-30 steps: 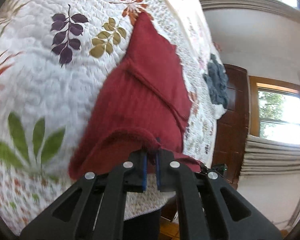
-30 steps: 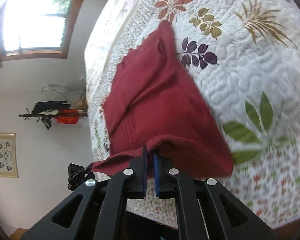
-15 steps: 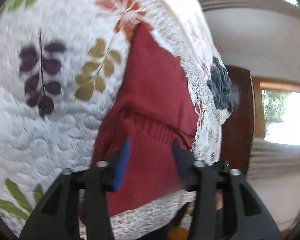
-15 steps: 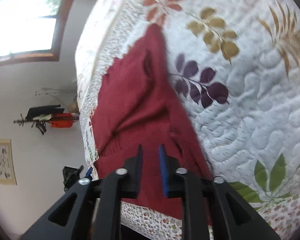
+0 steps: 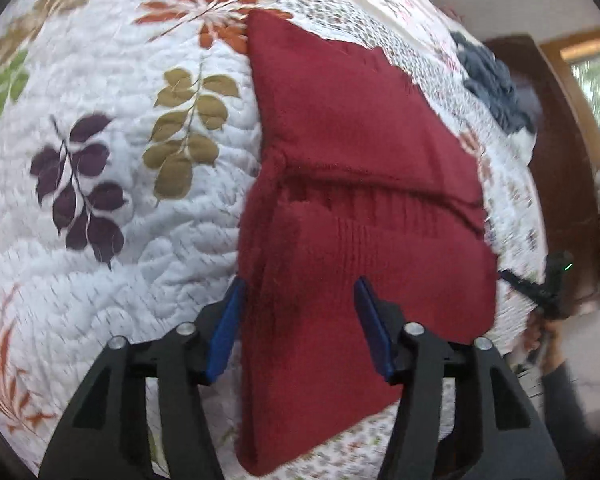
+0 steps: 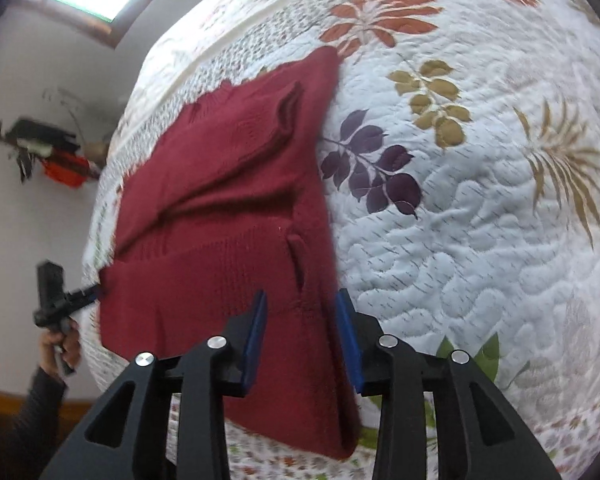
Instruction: Fold small clothes
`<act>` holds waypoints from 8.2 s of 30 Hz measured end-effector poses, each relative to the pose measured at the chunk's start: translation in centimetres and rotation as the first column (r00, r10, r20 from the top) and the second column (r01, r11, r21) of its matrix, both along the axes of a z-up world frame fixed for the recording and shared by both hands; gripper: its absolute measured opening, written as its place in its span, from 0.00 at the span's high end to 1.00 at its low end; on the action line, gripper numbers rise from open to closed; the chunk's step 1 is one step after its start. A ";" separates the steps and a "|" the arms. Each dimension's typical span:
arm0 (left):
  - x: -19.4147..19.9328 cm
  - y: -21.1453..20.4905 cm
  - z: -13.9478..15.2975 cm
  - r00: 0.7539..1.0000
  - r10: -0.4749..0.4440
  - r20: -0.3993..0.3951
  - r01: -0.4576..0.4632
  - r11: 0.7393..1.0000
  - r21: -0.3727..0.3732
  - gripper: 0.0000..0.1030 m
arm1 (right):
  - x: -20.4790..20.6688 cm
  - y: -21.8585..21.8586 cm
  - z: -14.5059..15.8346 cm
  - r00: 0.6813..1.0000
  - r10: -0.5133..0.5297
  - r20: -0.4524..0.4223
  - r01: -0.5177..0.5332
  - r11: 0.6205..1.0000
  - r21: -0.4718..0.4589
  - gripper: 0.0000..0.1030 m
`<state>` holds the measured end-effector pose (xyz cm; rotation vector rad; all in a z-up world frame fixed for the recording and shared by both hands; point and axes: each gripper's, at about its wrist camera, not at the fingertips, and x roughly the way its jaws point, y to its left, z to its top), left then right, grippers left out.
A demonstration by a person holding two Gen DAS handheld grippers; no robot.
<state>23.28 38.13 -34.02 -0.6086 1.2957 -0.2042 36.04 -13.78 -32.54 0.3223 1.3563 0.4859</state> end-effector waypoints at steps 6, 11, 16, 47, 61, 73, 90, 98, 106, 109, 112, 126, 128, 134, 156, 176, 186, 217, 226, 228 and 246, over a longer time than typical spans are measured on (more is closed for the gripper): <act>-0.5 0.0 -0.1 0.999 -0.014 0.038 0.011 0.997 0.073 0.83 | -0.3 1.3 -0.8 0.996 0.071 0.056 -0.067 0.995 -0.071 0.64; -1.4 -0.6 1.1 0.993 -0.033 0.111 0.018 0.991 0.136 0.88 | -1.7 2.3 0.1 0.978 0.143 0.149 -0.122 0.982 -0.146 0.84; -1.9 -1.4 1.7 0.985 -0.059 0.163 0.026 0.980 0.199 0.86 | -2.1 2.6 0.4 0.968 0.175 0.178 -0.144 0.974 -0.172 0.83; -3.7 -2.1 5.6 0.959 -0.039 0.281 -0.020 0.979 0.202 0.95 | -3.6 3.3 3.6 0.942 0.189 0.279 -0.139 0.972 -0.189 0.94; -1.5 -3.1 9.8 0.932 -0.101 0.348 0.032 0.979 0.201 0.95 | -1.7 1.4 7.3 0.963 0.094 0.252 -0.079 0.994 -0.070 0.90; -2.5 -0.9 5.6 0.964 -0.039 0.265 -0.006 0.986 0.168 0.95 | -1.5 4.0 0.6 0.962 0.214 0.171 -0.180 0.965 -0.193 0.71; -3.1 -0.8 5.8 0.960 -0.016 0.281 -0.027 0.989 0.146 0.95 | -2.8 4.9 2.9 0.927 0.261 0.268 -0.203 0.953 -0.226 0.95; -5.1 -1.6 11.9 0.906 -0.035 0.422 -0.045 0.983 0.177 0.95 | -4.9 2.6 9.8 0.885 0.152 0.440 -0.081 0.981 -0.175 0.95; 0.3 -0.1 16.4 0.861 -0.052 0.507 -0.063 0.976 0.208 0.95 | 0.1 2.4 14.4 0.846 0.055 0.530 0.004 0.994 -0.110 0.95; 4.2 0.7 16.5 0.864 -0.050 0.500 -0.067 0.975 0.213 0.95 | 3.9 3.0 14.4 0.849 0.041 0.526 0.017 0.994 -0.104 0.95; 8.5 1.7 15.6 0.880 -0.029 0.475 -0.079 0.976 0.204 0.95 | 7.7 3.8 13.7 0.861 0.027 0.508 0.032 0.994 -0.106 0.95; 21.5 4.2 3.2 0.987 0.071 0.143 -0.098 0.976 0.192 0.95 | 20.0 6.5 2.8 0.958 -0.002 0.288 0.061 0.979 -0.196 0.95; 21.7 4.7 3.2 0.984 0.087 0.153 -0.111 0.981 0.159 0.95 | 20.1 6.3 2.5 0.957 -0.014 0.291 0.070 0.980 -0.184 0.95; 22.1 5.3 6.2 0.965 0.092 0.245 -0.126 0.984 0.127 0.96 | 20.2 5.9 5.4 0.935 -0.041 0.352 0.087 0.989 -0.118 0.95; 29.5 7.0 -4.3 0.992 0.125 -0.005 -0.124 0.986 0.112 0.94 | 27.5 5.9 -4.2 0.985 -0.085 0.153 0.112 0.977 -0.182 0.95; 25.1 5.8 -2.2 0.997 0.071 0.013 -0.072 0.995 0.065 1.00 | 23.5 3.2 -4.6 0.991 -0.133 -0.007 0.133 0.990 0.042 0.95; 19.2 6.4 -3.2 0.998 0.057 0.030 -0.056 0.998 -0.016 0.99 | 18.5 3.9 -5.1 0.996 -0.073 -0.054 0.078 0.991 0.110 1.00; 5.0 1.3 -4.2 0.992 0.047 0.116 -0.029 0.988 -0.150 0.99 | 4.9 3.8 -5.0 0.996 -0.083 -0.039 0.090 0.965 0.247 1.00; 2.1 5.9 -0.9 0.976 0.200 0.082 -0.181 0.963 -0.199 0.94 | 2.8 1.5 1.4 0.981 -0.176 0.079 0.168 0.981 0.094 0.96; 1.9 7.5 0.7 0.972 0.224 0.063 -0.210 0.961 -0.179 0.71 | 1.3 5.5 4.1 0.981 -0.064 0.185 0.074 0.996 -0.044 0.59; 9.5 10.2 -2.6 0.977 0.186 -0.101 -0.211 0.868 -0.450 0.22 | -13.8 41.2 -2.6 0.327 0.894 0.306 -0.289 0.403 -0.869 0.27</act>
